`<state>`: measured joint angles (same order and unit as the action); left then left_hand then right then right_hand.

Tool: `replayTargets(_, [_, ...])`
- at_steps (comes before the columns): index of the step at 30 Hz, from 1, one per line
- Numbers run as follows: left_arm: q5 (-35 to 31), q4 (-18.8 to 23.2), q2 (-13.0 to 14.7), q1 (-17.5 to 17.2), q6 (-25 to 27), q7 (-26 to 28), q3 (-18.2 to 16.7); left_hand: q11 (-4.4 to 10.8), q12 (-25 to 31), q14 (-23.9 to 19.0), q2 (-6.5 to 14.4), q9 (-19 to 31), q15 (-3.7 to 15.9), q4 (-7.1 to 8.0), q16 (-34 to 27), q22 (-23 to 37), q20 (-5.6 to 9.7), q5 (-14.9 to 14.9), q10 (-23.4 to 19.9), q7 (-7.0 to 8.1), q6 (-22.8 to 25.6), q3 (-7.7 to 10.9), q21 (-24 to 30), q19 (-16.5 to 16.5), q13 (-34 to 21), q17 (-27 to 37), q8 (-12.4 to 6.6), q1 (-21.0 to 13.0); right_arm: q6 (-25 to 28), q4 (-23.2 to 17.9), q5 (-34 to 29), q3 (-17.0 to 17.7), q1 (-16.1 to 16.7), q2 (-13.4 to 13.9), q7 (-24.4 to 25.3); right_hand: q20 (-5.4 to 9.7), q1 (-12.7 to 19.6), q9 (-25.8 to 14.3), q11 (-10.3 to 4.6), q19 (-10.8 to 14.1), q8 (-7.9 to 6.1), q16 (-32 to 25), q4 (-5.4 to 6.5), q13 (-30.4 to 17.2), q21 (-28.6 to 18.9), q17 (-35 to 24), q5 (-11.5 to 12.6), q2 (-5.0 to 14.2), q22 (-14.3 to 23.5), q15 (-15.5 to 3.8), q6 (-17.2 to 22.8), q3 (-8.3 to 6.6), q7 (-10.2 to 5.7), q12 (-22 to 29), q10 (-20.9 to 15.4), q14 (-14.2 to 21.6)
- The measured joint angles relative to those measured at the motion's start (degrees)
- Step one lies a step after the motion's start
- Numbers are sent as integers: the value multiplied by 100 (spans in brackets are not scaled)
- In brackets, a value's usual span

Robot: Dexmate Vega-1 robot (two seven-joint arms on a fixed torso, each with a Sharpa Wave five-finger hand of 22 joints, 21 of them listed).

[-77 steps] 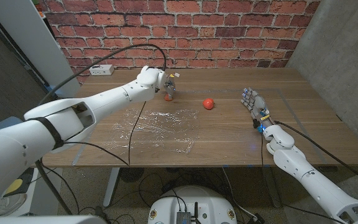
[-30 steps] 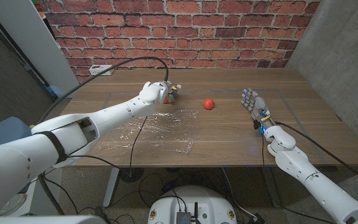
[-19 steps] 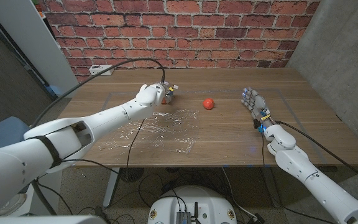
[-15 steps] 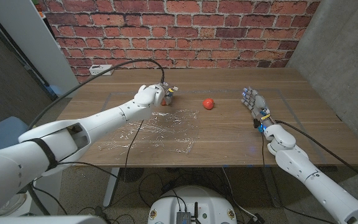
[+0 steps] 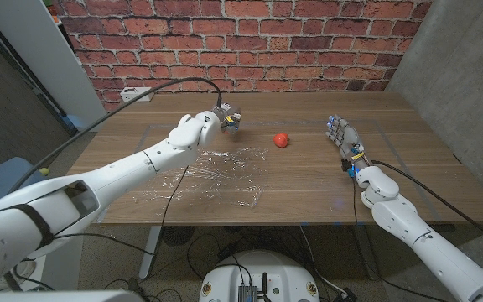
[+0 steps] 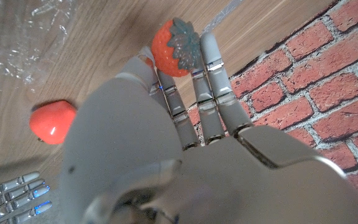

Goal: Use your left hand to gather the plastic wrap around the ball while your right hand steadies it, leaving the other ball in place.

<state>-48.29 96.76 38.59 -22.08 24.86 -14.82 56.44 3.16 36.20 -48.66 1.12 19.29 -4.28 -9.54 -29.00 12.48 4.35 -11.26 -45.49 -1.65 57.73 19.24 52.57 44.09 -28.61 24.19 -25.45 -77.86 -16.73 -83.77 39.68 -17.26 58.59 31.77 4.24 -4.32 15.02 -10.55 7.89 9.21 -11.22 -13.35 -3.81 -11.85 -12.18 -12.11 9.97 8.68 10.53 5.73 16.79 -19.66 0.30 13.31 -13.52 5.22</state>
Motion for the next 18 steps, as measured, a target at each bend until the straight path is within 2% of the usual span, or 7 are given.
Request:
replayTargets(11, [-176, 732, 323, -491, -296, 33, -421, 21, 58, -30, 0, 9, 31, 40, 23, -29, 8, -41, 22, 0, -1, 10, 85, -12, -80, 28, 0, 0, 12, -278, -98, 18, 175, 54, 207, 0, -24, 1, 0, 0, 0, 6, 0, 0, 0, 0, 0, -24, 0, 0, 0, 0, 0, -49, 0, 0])
replayTargets(18, [-243, 1155, 518, -850, -517, 34, -719, 21, 76, -61, 0, 28, 42, 31, 84, -58, 8, -41, 22, 0, -1, 19, 136, -13, -134, 52, 0, 0, 14, -599, -174, 45, 431, 106, 379, 0, -23, 1, -1, 0, 0, 23, 0, 1, 0, 0, 0, -23, 0, 0, 0, 0, 0, -49, 0, 0])
